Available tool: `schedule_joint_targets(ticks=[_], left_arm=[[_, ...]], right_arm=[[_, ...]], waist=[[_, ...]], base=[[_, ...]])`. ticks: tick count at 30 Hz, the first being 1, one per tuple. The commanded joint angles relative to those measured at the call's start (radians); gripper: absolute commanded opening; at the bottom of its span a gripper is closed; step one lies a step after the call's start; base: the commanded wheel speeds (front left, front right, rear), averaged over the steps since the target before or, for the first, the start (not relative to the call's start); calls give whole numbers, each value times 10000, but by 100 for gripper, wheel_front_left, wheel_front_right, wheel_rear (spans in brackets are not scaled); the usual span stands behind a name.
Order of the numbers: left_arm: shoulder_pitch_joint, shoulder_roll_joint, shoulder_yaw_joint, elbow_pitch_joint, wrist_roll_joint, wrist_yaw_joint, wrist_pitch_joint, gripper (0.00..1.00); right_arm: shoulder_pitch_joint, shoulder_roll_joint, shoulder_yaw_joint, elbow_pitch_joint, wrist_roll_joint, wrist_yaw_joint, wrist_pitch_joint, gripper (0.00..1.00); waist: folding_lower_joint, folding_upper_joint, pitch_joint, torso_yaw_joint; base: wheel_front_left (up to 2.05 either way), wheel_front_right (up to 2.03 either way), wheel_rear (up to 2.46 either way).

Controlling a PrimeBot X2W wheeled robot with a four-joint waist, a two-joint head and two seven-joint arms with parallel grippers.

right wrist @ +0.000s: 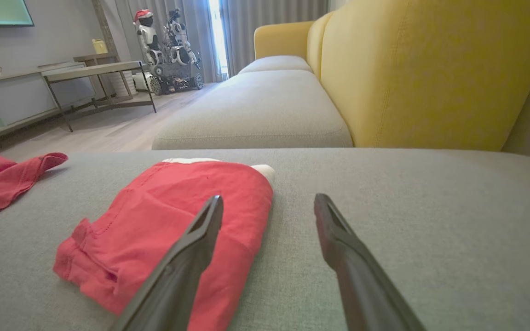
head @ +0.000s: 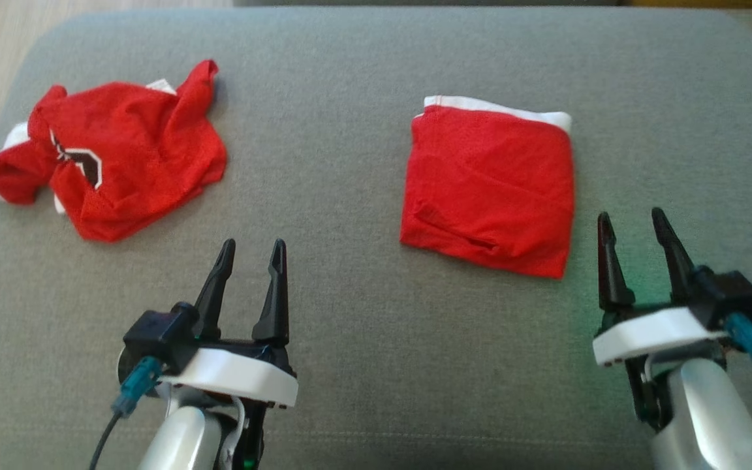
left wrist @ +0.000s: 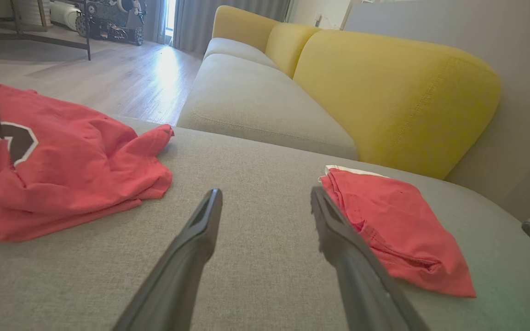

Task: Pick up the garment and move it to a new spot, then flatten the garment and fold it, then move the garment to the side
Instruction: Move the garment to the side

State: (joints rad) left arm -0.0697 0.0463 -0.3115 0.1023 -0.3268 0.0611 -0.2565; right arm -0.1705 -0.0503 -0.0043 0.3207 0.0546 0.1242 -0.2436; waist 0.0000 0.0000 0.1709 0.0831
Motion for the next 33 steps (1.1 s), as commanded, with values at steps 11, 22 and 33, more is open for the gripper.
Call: schedule_joint_targets(ticks=[11, 22, 33], left_arm=[[-975, 39, -28, -284, -93, -83, -53, 100], [-1179, 39, -112, -272, -188, -34, -53, 100], [-1233, 39, -89, -272, -156, 0, -53, 100]], right_arm=[[-2055, 0, -44, 1565, 1080, 65, 684, 100], [-3090, 1, -305, 3362, 1149, 65, 777, 0], [-3629, -531, 440, 3670, -862, 65, 243, 0]], waist=[[0, 0, 1062, 879], [0, 0, 1451, 1306], [0, 0, 1359, 848]], base=[[0, 0, 0], [0, 0, 0], [0, 0, 0]])
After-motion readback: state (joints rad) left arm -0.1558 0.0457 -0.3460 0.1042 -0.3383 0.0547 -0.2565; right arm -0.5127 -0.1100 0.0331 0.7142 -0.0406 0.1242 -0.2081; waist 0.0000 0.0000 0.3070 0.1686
